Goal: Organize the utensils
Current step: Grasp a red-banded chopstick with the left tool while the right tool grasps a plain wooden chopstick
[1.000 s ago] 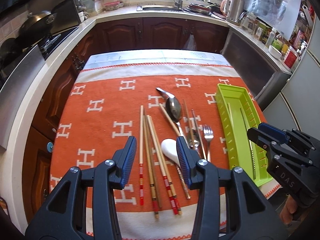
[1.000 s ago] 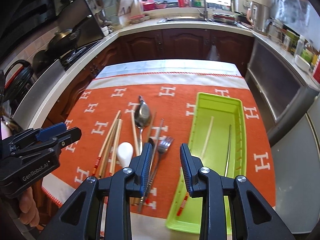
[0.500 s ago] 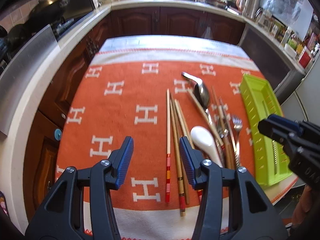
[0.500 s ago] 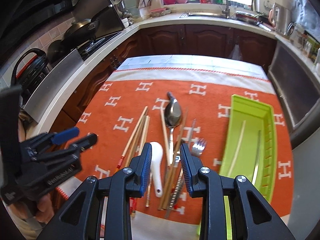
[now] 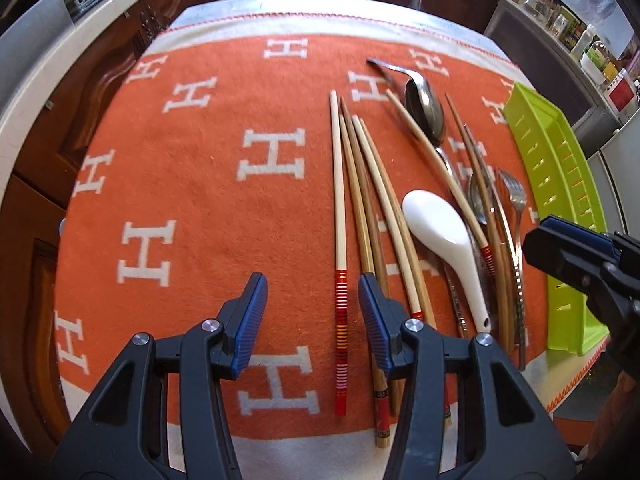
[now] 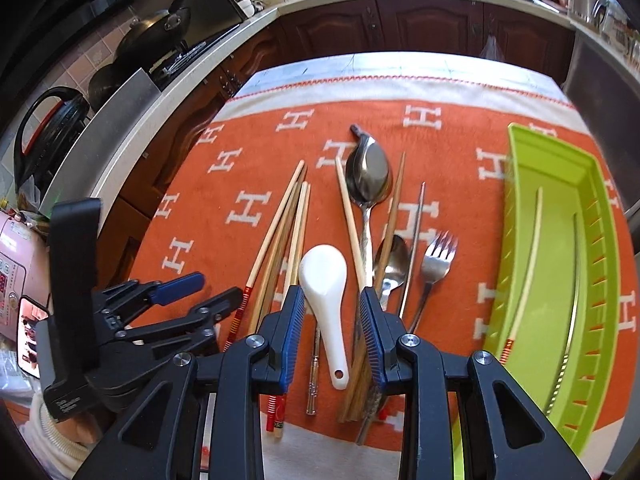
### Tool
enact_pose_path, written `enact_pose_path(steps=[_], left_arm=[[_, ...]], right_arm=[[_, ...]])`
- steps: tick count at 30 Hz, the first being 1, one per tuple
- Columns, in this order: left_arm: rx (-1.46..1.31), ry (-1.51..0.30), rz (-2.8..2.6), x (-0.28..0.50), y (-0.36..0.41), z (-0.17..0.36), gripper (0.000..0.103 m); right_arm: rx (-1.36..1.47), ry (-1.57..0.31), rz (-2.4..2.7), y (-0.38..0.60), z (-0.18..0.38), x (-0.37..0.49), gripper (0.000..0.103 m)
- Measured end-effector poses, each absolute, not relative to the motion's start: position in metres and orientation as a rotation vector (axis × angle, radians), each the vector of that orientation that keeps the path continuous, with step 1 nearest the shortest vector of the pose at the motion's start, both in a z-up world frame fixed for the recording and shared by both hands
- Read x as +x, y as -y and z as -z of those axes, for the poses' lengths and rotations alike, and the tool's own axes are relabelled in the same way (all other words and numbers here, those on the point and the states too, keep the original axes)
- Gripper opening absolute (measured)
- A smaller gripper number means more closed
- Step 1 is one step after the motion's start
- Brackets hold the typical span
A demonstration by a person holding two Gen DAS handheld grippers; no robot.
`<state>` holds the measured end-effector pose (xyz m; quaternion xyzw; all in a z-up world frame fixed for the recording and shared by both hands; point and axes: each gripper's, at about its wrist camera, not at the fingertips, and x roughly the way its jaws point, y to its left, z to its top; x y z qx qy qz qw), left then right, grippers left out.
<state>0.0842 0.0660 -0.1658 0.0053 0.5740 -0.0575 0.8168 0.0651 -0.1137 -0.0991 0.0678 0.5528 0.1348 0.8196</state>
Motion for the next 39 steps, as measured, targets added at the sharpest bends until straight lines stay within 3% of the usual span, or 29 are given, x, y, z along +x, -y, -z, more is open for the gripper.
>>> enact_pose_path(steps=[11,13,14,15,23,28,39], left_arm=[[0.052,-1.193,0.096,0.096,-0.061,0.177,0.043],[0.05,-1.173,0.088,0.099,-0.062,0.177,0.03],[0.053,-1.164,0.089,0.1,-0.063,0.176,0.009],[0.049,-1.165,0.099,0.102,-0.064,0.175,0.004],[-0.022,-1.16,0.098,0.094,-0.084,0.171,0.003],[-0.061,-1.137,0.095,0.085,-0.1,0.161,0.003],[-0.128,-1.112,0.101,0.073,-0.125,0.149,0.003]], right_arm=[[0.167,-1.225,-0.321,0.103,0.12,0.068,0.029],[0.172,-1.23,-0.33,0.101,0.123,0.068,0.029],[0.176,-1.233,-0.336,0.1,0.125,0.068,0.029],[0.18,-1.236,-0.343,0.098,0.126,0.068,0.029],[0.209,-1.235,-0.423,0.076,0.134,0.071,0.026],[0.21,-1.277,-0.468,0.052,0.149,0.075,0.008],[0.156,-1.327,-0.363,0.034,0.167,0.079,0.005]])
